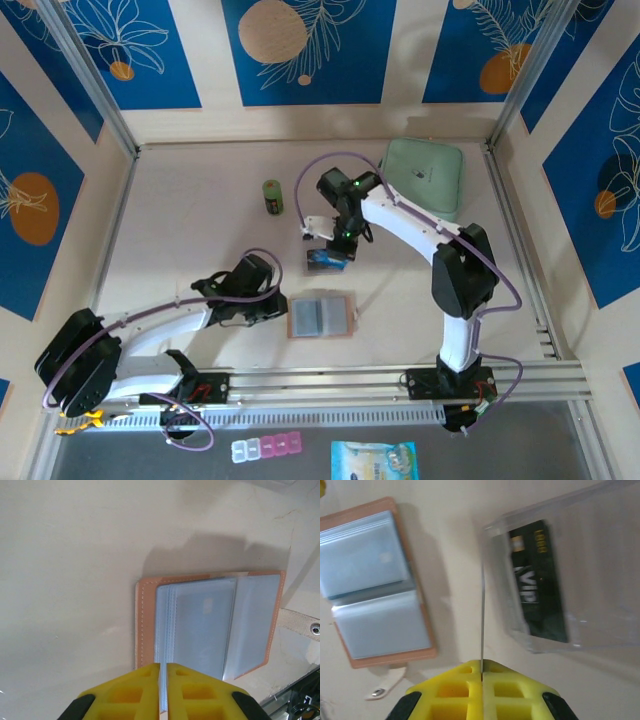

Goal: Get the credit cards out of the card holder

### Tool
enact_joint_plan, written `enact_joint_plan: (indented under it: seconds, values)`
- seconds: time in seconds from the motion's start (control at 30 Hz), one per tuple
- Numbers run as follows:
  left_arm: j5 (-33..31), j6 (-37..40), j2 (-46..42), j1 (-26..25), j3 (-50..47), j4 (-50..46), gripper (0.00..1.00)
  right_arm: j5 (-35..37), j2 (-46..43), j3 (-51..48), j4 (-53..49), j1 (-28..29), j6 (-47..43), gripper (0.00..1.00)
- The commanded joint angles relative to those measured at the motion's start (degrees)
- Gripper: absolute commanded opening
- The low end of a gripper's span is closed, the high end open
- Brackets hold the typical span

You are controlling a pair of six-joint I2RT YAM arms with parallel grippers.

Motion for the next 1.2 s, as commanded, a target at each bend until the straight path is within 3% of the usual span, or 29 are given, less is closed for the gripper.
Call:
enact_joint_plan:
  seconds: [0.0,0.3,0.53,1.17]
  values:
    - [0.2,2.0,-0.8,1.6,-0.2,-1.0,0.12,-1.5,3.3,5.8,-4.2,-1.6,-5.1,0.0]
    - [1.4,2.9,-0.2,4.6,0.2,-0.9,0.12,-2.6,13.0,22.0,-9.9,-4.3,-8.6,0.0]
    - [1.9,3.2,0.4,5.7,0.3,-0.7,0.12,-2.8,17.1,26.9,-12.0,-4.6,-9.7,0.0]
    - [2.4,3.6,-1.5,7.0,-1.3,-1.4,0.12,-2.9,18.7,19.8,-11.5,-2.8,-9.6,0.0]
